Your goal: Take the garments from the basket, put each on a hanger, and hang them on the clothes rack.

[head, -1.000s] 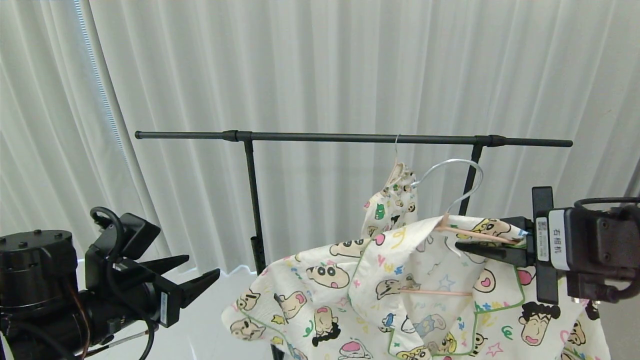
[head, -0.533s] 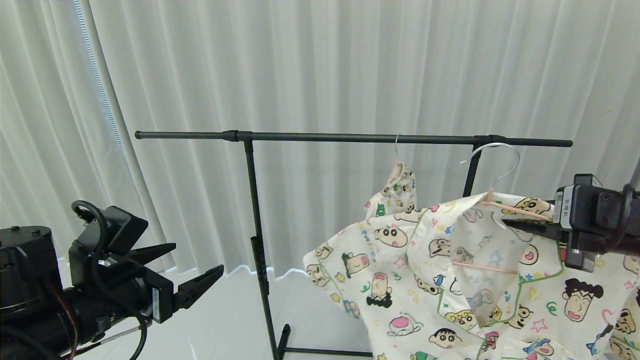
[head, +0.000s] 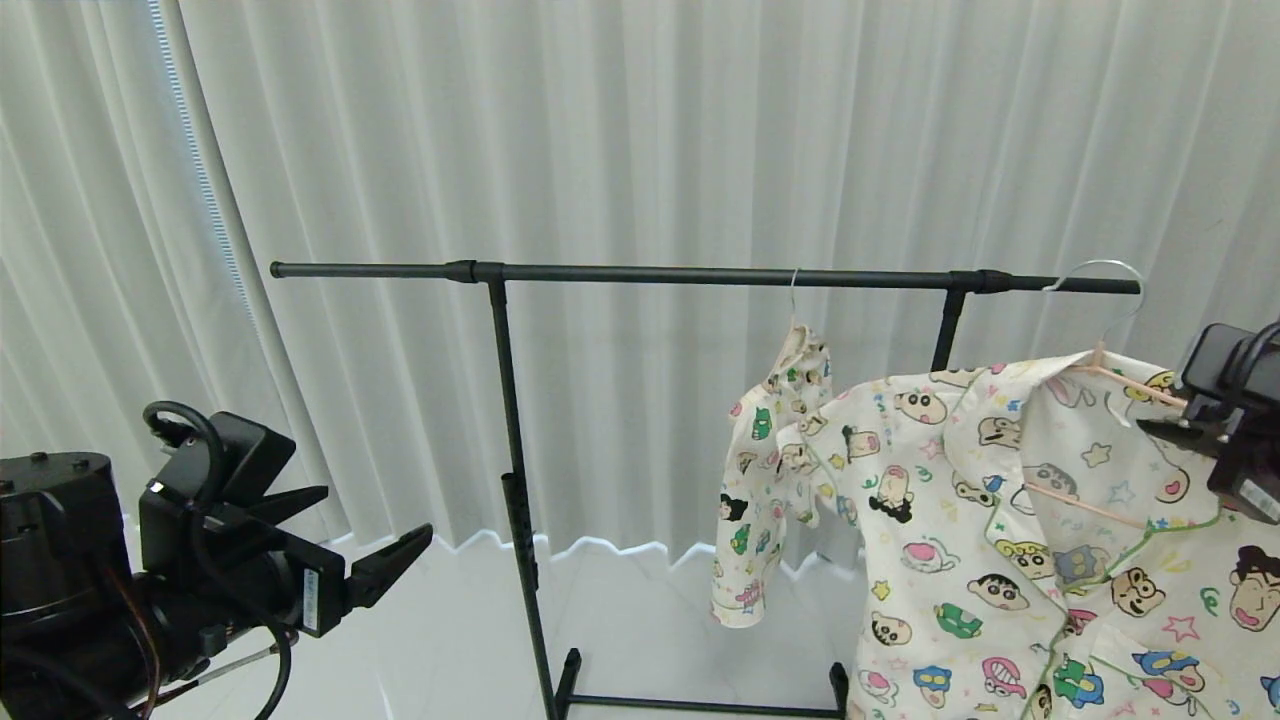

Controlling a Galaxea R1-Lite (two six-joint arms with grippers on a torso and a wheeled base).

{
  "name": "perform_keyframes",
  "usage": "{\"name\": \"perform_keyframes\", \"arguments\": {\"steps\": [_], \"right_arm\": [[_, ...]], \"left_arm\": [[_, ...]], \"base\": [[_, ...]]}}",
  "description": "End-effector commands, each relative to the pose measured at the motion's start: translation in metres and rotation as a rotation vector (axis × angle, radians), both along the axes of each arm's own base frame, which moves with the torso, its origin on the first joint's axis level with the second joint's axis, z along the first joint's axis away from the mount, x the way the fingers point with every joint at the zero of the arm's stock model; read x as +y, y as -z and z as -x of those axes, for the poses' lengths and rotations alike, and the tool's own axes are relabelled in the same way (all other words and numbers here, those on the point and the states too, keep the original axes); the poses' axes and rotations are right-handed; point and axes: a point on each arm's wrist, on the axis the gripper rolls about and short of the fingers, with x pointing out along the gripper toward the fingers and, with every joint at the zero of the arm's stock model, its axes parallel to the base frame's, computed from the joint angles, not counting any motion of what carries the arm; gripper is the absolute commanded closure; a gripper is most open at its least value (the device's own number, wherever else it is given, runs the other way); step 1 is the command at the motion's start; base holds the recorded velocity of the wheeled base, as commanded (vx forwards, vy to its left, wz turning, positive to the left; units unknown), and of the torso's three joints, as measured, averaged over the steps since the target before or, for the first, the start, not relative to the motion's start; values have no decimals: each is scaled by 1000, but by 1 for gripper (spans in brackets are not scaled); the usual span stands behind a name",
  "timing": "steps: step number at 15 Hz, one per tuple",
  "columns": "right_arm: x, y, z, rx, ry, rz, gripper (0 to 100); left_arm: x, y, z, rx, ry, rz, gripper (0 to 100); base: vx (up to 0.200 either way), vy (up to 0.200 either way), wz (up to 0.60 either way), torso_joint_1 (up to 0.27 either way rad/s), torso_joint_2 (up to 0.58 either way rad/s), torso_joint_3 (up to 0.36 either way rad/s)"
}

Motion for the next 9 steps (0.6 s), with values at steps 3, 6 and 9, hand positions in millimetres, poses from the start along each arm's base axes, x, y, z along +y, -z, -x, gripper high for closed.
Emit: {"name": "perform_keyframes", "arguments": {"steps": [3, 6, 9], "right_arm": [[-4, 2, -7, 17, 124, -62, 100], [-4, 4, -11, 33, 181, -98, 100], [-4, 6, -18, 51, 229, -146, 100]], "left_arm": [[0, 1, -1, 0, 2, -11, 0], [0, 0, -1, -3, -4, -11, 0], [1, 0, -1, -3, -24, -10, 0]], "base": [[0, 0, 0, 0, 0, 0], [0, 0, 0, 0, 0, 0], [0, 0, 0, 0, 0, 0]]}}
